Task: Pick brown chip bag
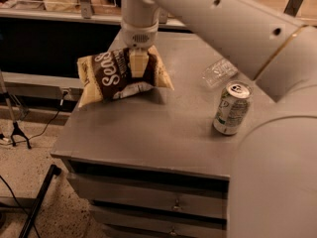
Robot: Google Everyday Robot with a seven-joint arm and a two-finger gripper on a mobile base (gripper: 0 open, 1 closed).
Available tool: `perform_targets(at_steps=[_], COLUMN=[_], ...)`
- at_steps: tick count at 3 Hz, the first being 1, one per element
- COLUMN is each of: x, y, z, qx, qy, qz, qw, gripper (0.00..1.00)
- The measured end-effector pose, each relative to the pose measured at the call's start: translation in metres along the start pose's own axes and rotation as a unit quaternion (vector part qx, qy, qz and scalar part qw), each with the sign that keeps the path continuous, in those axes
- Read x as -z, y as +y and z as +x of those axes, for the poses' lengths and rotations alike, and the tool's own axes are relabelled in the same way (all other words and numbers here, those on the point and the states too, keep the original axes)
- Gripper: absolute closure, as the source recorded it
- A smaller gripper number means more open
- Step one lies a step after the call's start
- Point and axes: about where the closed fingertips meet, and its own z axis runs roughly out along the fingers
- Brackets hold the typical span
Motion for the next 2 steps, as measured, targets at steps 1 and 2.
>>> perform_targets(at_steps=[1,2], x=[0.0392,0.0392], y=[-0.0056,-0.0056], z=[-0.0155,-0.0155], qx=[0.008,0.008], qy=[-0.073,-0.073], qz=[0.01,0.01], qw=[0.9972,0.9972], gripper=[1.0,1.0])
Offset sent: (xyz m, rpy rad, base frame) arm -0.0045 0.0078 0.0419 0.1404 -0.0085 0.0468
